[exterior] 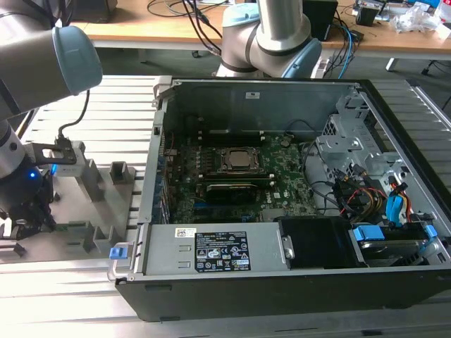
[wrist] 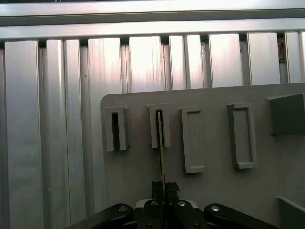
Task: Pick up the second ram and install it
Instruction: 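Pick up the second ram and move it above second insertion slot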
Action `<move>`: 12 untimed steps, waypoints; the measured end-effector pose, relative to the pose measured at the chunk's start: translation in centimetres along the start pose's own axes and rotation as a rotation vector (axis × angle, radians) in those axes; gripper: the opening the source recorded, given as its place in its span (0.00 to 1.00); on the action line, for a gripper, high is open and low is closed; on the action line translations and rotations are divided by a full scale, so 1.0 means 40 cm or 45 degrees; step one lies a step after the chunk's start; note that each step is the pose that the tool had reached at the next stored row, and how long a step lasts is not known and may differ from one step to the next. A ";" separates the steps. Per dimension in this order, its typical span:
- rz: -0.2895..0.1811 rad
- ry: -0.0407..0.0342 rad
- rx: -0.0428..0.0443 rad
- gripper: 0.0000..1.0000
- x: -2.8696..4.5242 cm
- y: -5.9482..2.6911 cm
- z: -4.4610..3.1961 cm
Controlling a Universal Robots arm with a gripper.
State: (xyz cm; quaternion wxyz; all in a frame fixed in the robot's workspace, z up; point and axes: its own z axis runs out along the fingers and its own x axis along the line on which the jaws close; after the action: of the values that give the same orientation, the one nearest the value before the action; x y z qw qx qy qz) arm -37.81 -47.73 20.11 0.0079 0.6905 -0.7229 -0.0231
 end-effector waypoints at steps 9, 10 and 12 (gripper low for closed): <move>0.000 0.0002 0.000 0.13 -0.001 0.001 -0.030; 0.000 0.0002 0.000 0.13 -0.001 0.001 -0.031; 0.000 0.0003 0.000 0.13 -0.001 0.002 -0.032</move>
State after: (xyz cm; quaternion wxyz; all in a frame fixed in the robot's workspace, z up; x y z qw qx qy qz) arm -37.82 -47.73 21.40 0.0080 0.6905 -0.7229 -0.0231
